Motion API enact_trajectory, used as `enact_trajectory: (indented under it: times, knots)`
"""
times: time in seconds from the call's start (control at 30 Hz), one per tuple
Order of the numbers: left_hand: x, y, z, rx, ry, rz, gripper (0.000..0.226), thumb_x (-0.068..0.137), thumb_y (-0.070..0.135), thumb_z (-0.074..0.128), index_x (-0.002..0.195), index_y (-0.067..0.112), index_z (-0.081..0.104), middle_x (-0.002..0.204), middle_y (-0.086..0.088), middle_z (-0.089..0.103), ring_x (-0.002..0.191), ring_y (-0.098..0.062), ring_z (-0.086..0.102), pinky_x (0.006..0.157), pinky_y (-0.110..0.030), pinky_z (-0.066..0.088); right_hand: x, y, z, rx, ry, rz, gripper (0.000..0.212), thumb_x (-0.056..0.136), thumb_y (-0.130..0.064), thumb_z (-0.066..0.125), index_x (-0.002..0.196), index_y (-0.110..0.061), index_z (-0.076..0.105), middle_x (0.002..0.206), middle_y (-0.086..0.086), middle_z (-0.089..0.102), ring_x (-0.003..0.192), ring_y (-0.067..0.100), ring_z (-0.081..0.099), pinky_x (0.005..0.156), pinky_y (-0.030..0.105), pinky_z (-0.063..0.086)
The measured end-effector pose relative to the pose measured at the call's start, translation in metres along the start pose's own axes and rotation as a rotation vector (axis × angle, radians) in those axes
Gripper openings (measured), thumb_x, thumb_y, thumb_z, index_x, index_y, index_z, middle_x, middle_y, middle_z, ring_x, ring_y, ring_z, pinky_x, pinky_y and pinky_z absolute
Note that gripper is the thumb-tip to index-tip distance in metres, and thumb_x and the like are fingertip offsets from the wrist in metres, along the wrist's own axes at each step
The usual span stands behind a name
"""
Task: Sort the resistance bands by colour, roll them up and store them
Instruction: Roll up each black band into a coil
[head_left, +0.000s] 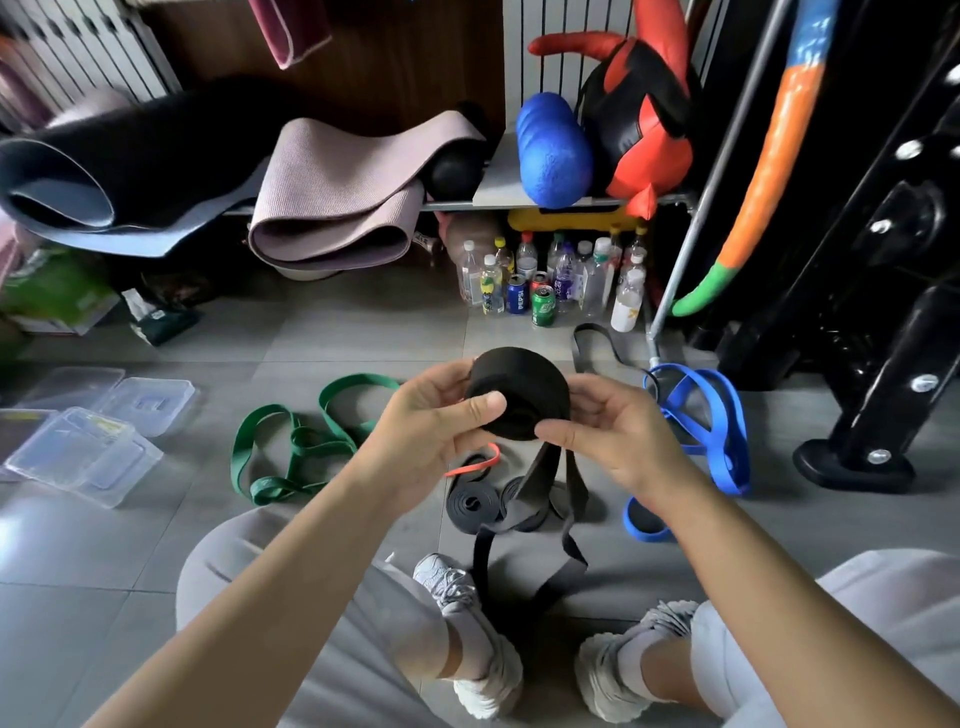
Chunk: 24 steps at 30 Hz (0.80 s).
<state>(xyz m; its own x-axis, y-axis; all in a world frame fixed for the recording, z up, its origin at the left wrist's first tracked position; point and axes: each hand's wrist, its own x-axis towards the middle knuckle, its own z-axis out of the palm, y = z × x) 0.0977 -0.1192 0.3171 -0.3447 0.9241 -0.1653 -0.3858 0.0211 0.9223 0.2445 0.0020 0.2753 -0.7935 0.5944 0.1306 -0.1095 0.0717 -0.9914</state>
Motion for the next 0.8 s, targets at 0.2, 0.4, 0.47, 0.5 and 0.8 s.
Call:
enact_trajectory:
  times: [0.2,0.4,0.47,0.5,0.8]
  knots:
    - [0.003,0.008,-0.004,1.268,-0.044,0.239,0.067,0.074,0.024,0.078,0.132,0.028,0.045,0.12,0.009,0.054,0.109,-0.01,0.051,0.09,-0.023,0.044,0.0,-0.004,-0.008,-0.47,-0.118,0.059,0.035,0.067,-0.022,0.083,0.097,-0.031,0.068,0.091,-0.006,0.073,0.087,0.011,0.068,0.082,0.038,0.055]
    - [0.009,0.011,0.005,1.597,-0.161,0.286,0.052,0.076,0.032,0.073,0.124,0.026,0.057,0.111,0.004,0.066,0.098,-0.016,0.06,0.084,-0.03,0.047,-0.004,-0.005,0.002,-0.527,-0.094,0.007,0.036,0.065,-0.034,0.08,0.098,-0.036,0.066,0.088,-0.017,0.068,0.086,-0.003,0.064,0.077,0.021,0.048]
    - [0.007,0.011,0.001,1.405,-0.075,0.27,0.045,0.073,0.027,0.076,0.116,0.026,0.062,0.101,0.006,0.068,0.09,-0.011,0.061,0.077,-0.021,0.047,-0.007,-0.001,-0.001,-0.352,-0.065,0.032,0.047,0.064,-0.03,0.084,0.104,-0.039,0.061,0.106,-0.01,0.069,0.101,0.005,0.065,0.089,0.028,0.05]
    - [0.006,0.01,0.0,1.294,-0.046,0.254,0.043,0.071,0.023,0.078,0.112,0.026,0.064,0.098,0.007,0.069,0.088,-0.01,0.062,0.076,-0.019,0.048,-0.008,0.0,-0.003,-0.317,-0.066,0.027,0.049,0.064,-0.029,0.083,0.106,-0.037,0.059,0.107,-0.009,0.069,0.102,0.006,0.064,0.091,0.029,0.05]
    - [-0.001,-0.018,0.0,0.186,0.045,0.108,0.042,0.064,0.002,0.073,0.103,0.014,0.064,0.088,-0.005,0.071,0.082,-0.024,0.067,0.071,-0.039,0.059,-0.013,0.004,0.0,0.001,0.023,-0.057,0.041,0.063,-0.007,0.079,0.098,-0.024,0.065,0.091,-0.011,0.073,0.09,0.006,0.068,0.081,0.019,0.051]
